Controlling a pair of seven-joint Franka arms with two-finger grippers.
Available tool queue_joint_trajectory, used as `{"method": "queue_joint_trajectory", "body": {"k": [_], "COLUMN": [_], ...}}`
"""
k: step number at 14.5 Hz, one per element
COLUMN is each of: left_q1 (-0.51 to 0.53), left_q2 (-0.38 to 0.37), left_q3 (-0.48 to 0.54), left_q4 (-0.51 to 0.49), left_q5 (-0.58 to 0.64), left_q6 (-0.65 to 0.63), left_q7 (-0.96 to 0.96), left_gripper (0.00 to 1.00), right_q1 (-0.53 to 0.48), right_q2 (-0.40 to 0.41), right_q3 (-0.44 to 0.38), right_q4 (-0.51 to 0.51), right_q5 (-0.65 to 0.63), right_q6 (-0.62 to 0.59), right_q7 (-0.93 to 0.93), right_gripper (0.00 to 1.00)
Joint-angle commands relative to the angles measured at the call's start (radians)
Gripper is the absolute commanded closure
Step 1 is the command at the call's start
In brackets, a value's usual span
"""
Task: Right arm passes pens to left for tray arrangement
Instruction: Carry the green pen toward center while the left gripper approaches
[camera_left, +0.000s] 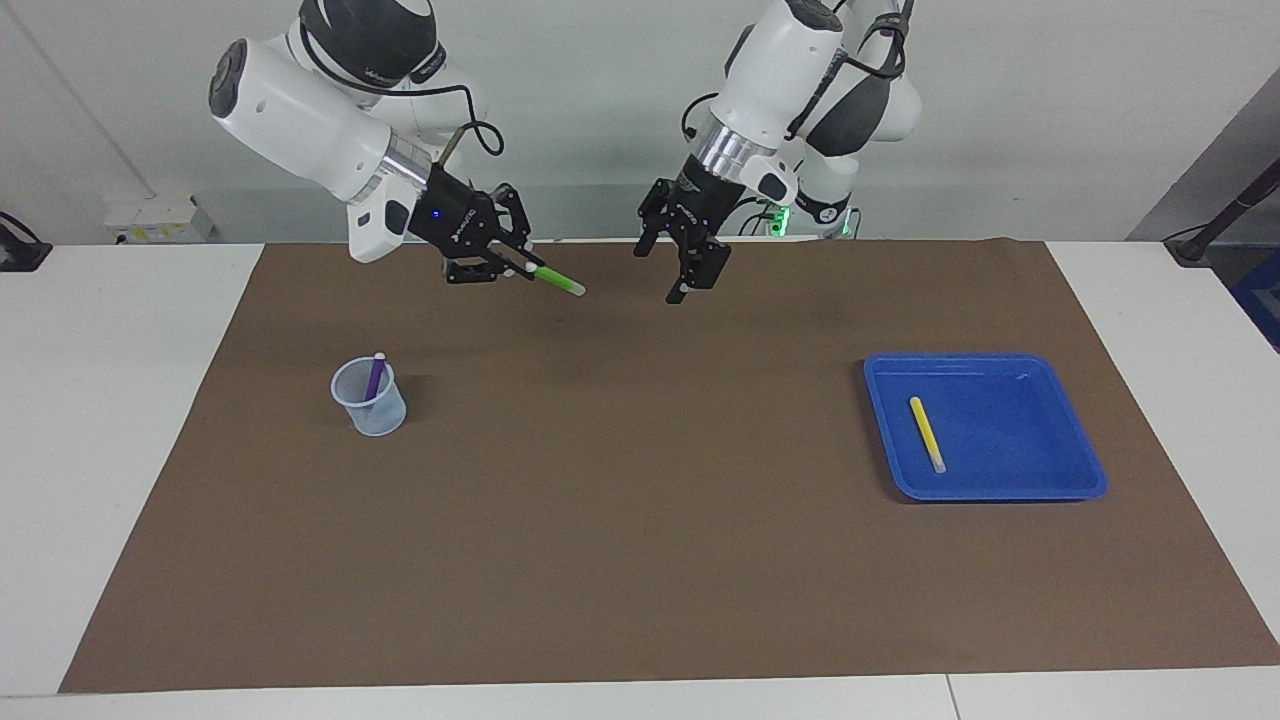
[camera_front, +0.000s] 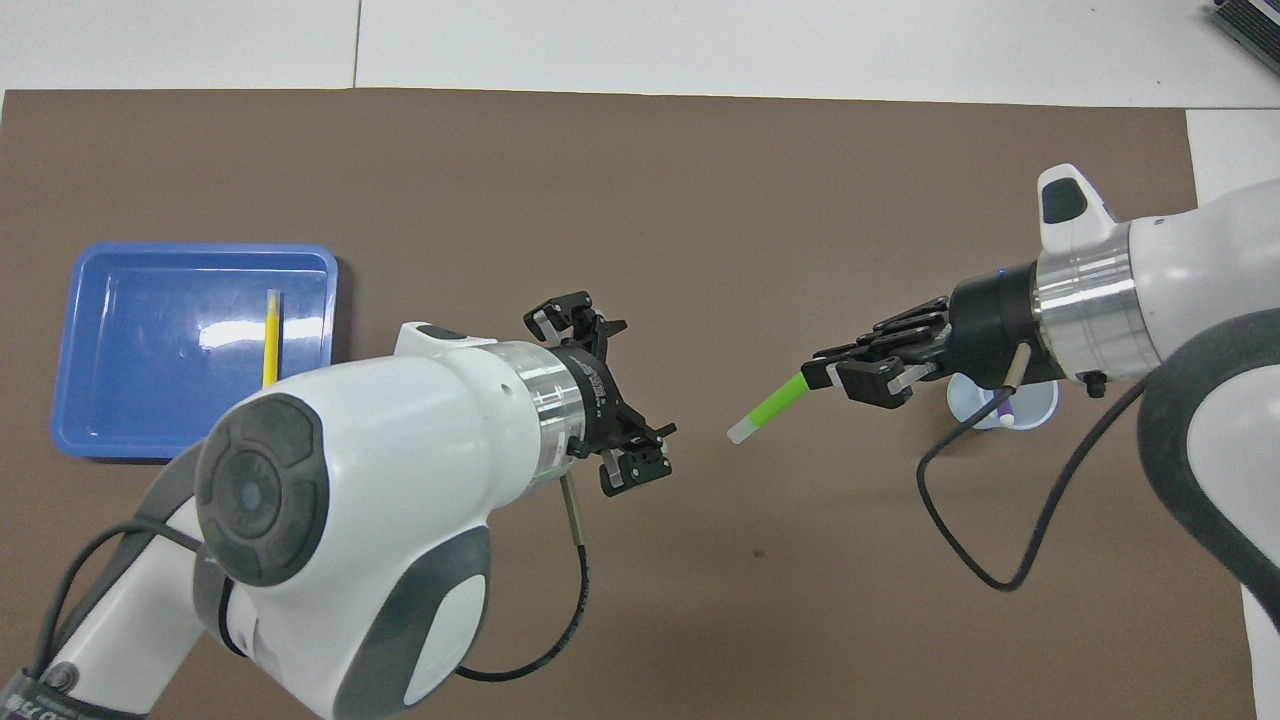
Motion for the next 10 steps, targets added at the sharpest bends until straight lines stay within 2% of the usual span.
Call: {"method": "queue_joint_trajectory", "body": {"k": [1,8,9,10], "left_q1": [-0.062,-0.109,-0.109,-0.108], "left_q2": [0.003,0.042,0.042,0.042], "left_q3": [0.015,0.015,0.015,0.015], "left_q4": [-0.022,-0.031,-0.036,-0.039], "left_q5": [-0.011,0.004,0.006,0.006], "left_q6": [0.109,0.167,0.169,0.168], "left_q7": [-0.070,-0.110,-0.110,-0.110], "left_gripper": [0.00,0.00,0.01,0.08], "right_q1": [0.016,0.065,0.074,0.084], "right_q2": [-0.018,-0.001,0.008,0.010], "right_q3": [0.003,0.003,0.003,0.002], "right_q4": [-0.049,-0.057,-0.054,-0.054], "right_q5": [0.075,0.167,0.179,0.198], "right_q6": [0.057,0.132,0.137,0.149], "right_q7": [-0.061,-0.108,-0.111,-0.117], "right_gripper": [1.00,1.00,1.00,1.00]}}
